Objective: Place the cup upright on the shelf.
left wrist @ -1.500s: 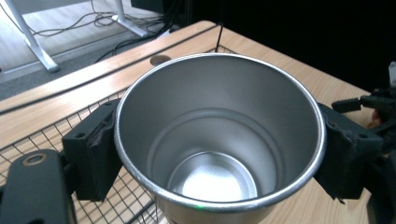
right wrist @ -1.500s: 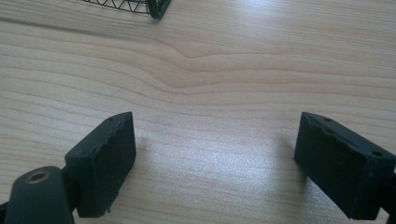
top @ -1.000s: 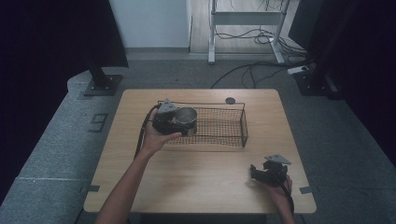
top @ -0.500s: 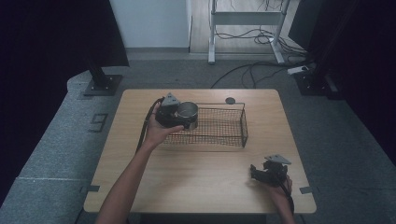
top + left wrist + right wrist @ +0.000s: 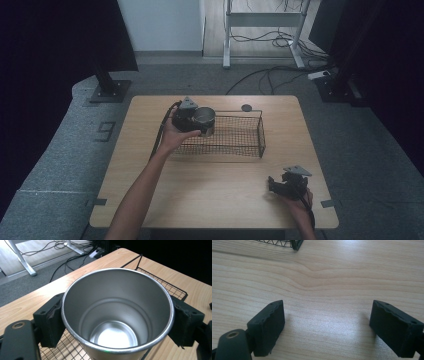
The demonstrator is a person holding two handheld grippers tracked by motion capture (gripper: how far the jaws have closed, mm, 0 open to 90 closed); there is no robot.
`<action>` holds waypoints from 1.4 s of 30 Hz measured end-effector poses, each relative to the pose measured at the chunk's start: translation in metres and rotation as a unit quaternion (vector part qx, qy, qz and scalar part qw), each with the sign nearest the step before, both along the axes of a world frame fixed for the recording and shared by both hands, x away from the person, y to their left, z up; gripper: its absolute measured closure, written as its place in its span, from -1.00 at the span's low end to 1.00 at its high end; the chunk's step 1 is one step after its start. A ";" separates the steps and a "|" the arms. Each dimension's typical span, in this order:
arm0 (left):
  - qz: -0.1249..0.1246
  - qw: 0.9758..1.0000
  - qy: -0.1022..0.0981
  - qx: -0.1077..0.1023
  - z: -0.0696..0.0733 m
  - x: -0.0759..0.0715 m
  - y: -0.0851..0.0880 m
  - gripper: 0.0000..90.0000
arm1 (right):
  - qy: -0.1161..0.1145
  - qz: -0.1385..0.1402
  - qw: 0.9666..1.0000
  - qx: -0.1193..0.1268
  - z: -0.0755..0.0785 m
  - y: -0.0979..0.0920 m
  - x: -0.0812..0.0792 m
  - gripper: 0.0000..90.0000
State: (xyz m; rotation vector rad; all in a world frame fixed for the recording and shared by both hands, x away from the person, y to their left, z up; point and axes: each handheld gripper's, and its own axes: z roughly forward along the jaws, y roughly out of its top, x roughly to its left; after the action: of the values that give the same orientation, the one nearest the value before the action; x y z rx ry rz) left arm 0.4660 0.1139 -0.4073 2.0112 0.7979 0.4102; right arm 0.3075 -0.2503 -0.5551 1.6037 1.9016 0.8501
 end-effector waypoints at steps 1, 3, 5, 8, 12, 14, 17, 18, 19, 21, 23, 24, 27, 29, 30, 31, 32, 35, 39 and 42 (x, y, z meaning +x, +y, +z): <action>0.000 1.000 0.001 0.000 -0.001 0.001 -0.001 -0.67 | 0.000 0.000 1.000 0.000 0.000 0.000 0.000 -0.72; 0.001 1.000 0.005 0.004 -0.005 0.003 -0.002 -0.67 | 0.000 0.000 1.000 0.000 0.000 0.000 0.000 -0.72; 0.002 1.000 0.009 0.009 -0.009 0.005 -0.004 -0.67 | 0.000 0.000 1.000 0.000 0.000 0.000 0.000 -0.72; 0.000 1.000 0.015 0.009 -0.016 0.006 -0.006 -0.67 | 0.000 0.000 1.000 0.000 0.000 0.000 0.000 -0.72; 0.000 1.000 0.022 0.017 -0.025 0.008 -0.008 -0.67 | 0.000 0.000 1.000 0.000 0.000 0.000 0.000 -0.72; 0.001 1.000 0.026 0.017 -0.028 0.009 -0.009 -0.67 | 0.000 0.000 1.000 0.000 0.000 0.000 0.000 -0.72; 0.005 0.999 0.033 0.018 -0.032 0.011 -0.009 -0.67 | -0.001 0.000 1.000 0.000 0.000 0.000 0.000 -0.72; 0.006 0.999 0.035 0.021 -0.033 0.012 -0.009 -0.67 | 0.000 0.000 1.000 0.000 0.000 0.000 0.000 -0.72; 0.008 0.999 0.036 0.022 -0.034 0.012 -0.009 -0.67 | -0.001 0.000 1.000 0.000 0.000 0.000 0.000 -0.72; 0.010 0.999 0.039 0.022 -0.035 0.013 -0.009 -0.67 | -0.001 0.000 1.000 0.000 0.000 0.000 0.000 -0.72; 0.012 0.999 0.042 0.025 -0.037 0.013 -0.010 -0.67 | 0.000 0.000 1.000 0.000 0.000 0.000 0.000 -0.72; 0.013 0.999 0.045 0.027 -0.038 0.013 -0.011 -0.67 | -0.001 0.000 1.000 0.000 0.000 0.000 0.000 -0.72; 0.013 0.998 0.055 0.033 -0.044 0.014 -0.013 -0.67 | -0.001 0.000 1.000 0.000 0.000 0.000 0.000 -0.72; 0.015 0.997 0.060 0.039 -0.048 0.015 -0.015 -0.67 | -0.001 0.000 1.000 0.000 0.000 0.000 0.000 -0.72; 0.015 0.997 0.062 0.039 -0.049 0.015 -0.015 -0.67 | -0.001 0.000 1.000 0.000 0.000 0.000 0.000 -0.72; 0.016 0.997 0.065 0.039 -0.051 0.016 -0.015 -0.67 | -0.001 0.000 1.000 0.000 0.000 0.000 0.000 -0.72; 0.016 0.997 0.069 0.039 -0.052 0.016 -0.015 -0.67 | -0.001 0.000 1.000 0.000 0.000 0.000 0.000 -0.72; 0.017 0.996 0.075 0.041 -0.053 0.017 -0.014 -0.67 | -0.001 0.000 1.000 0.000 0.000 0.000 0.000 -0.72; 0.016 0.994 0.095 0.044 -0.059 0.020 -0.014 -0.68 | -0.001 0.001 1.000 0.000 0.000 0.000 0.000 -0.72; 0.016 0.994 0.098 0.047 -0.060 0.021 -0.014 -0.68 | -0.001 0.000 1.000 0.000 0.000 0.000 0.000 -0.72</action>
State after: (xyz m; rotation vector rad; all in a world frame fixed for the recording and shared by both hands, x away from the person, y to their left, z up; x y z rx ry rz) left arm 0.4868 0.0998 -0.4676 2.1518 0.9478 0.2748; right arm 0.3076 -0.2502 -0.5553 1.6024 1.9017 0.8514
